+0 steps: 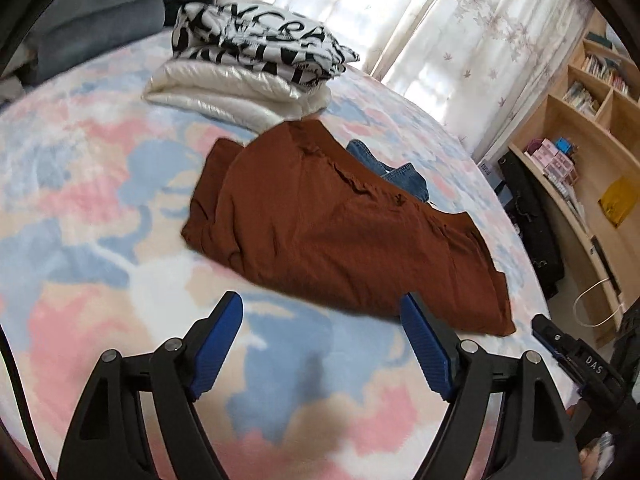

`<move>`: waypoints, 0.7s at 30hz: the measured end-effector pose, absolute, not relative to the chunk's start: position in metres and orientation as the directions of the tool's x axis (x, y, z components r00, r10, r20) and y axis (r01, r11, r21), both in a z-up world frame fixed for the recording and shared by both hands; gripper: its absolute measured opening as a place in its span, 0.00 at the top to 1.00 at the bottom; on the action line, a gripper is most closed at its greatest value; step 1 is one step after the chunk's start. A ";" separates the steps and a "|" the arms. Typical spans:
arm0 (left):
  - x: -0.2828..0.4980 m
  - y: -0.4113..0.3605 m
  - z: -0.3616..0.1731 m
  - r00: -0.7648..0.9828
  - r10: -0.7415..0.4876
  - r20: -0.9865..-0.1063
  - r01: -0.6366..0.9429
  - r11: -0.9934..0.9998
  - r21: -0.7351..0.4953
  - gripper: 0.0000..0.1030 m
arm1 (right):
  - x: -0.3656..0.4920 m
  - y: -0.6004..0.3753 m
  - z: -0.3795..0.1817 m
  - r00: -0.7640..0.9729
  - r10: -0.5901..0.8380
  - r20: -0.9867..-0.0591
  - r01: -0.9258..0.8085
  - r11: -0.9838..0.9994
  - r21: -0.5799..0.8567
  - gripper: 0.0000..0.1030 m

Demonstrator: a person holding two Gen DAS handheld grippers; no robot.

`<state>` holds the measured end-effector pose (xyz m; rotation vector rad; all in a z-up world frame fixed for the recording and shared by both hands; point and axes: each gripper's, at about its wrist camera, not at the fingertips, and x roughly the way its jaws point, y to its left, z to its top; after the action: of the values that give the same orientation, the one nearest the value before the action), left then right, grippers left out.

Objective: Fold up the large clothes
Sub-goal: 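Open both grippers and withdraw from the folded brown bundle, then grasp the folded brown bundle with both grippers and lift it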

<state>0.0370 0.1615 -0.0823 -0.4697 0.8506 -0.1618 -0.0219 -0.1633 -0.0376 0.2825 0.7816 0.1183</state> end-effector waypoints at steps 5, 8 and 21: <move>0.045 0.166 -0.111 0.625 -0.387 -0.678 -0.074 0.836 -0.545 0.22 | -0.018 -0.150 -0.041 0.705 0.215 -0.675 -0.024 0.959 0.281 0.70; 0.053 0.168 -0.128 0.610 -0.406 -0.681 -0.109 0.808 -0.580 0.22 | -0.015 -0.142 -0.043 0.710 0.215 -0.671 -0.042 0.964 0.264 0.70; 0.119 0.177 -0.174 0.638 -0.391 -0.663 -0.223 0.731 -0.645 0.22 | 0.018 -0.123 -0.061 0.694 0.242 -0.678 -0.087 0.963 0.255 0.70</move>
<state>0.1193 0.1770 -0.1742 -0.7713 0.8967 -0.1077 0.0176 -0.1225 -0.0610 0.2101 0.7839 0.1851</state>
